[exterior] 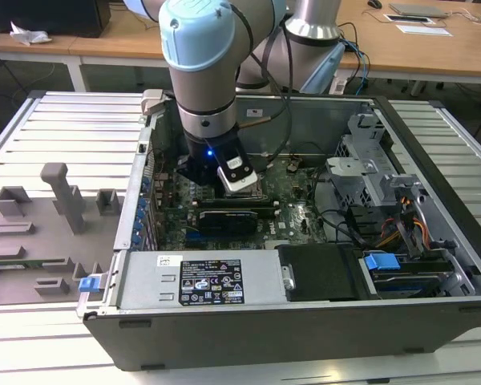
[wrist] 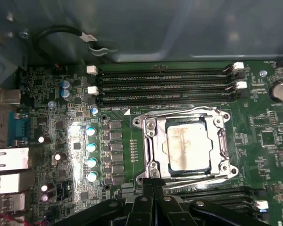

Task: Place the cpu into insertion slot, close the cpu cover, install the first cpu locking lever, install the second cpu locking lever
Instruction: 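Install the second cpu locking lever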

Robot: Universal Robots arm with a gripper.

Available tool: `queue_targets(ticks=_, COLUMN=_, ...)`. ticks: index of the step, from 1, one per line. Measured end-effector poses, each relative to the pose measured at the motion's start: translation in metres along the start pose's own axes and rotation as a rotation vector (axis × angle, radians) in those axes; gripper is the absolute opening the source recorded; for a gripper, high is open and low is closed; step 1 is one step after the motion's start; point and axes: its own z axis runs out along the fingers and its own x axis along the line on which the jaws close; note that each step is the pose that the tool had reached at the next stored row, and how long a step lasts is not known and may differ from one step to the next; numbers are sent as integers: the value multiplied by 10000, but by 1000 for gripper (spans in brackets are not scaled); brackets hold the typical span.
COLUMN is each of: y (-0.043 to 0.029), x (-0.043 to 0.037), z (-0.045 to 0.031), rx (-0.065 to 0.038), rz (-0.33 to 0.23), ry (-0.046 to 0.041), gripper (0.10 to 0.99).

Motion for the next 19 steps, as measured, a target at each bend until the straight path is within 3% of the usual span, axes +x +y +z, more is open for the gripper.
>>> queue_targets(ticks=2, y=1, x=-37, z=0, rx=118, rz=1, ry=51, gripper=106)
queue_targets(ticks=9, y=11, x=-303, z=28, rx=122, rz=11, ry=95, gripper=106)
queue_targets(ticks=12, y=24, x=-363, z=36, rx=123, rz=8, ry=98, gripper=106)
queue_targets(ticks=14, y=56, x=-371, z=42, rx=123, rz=12, ry=96, gripper=106)
queue_targets(ticks=19, y=227, x=-382, z=72, rx=121, rz=9, ry=97, gripper=106)
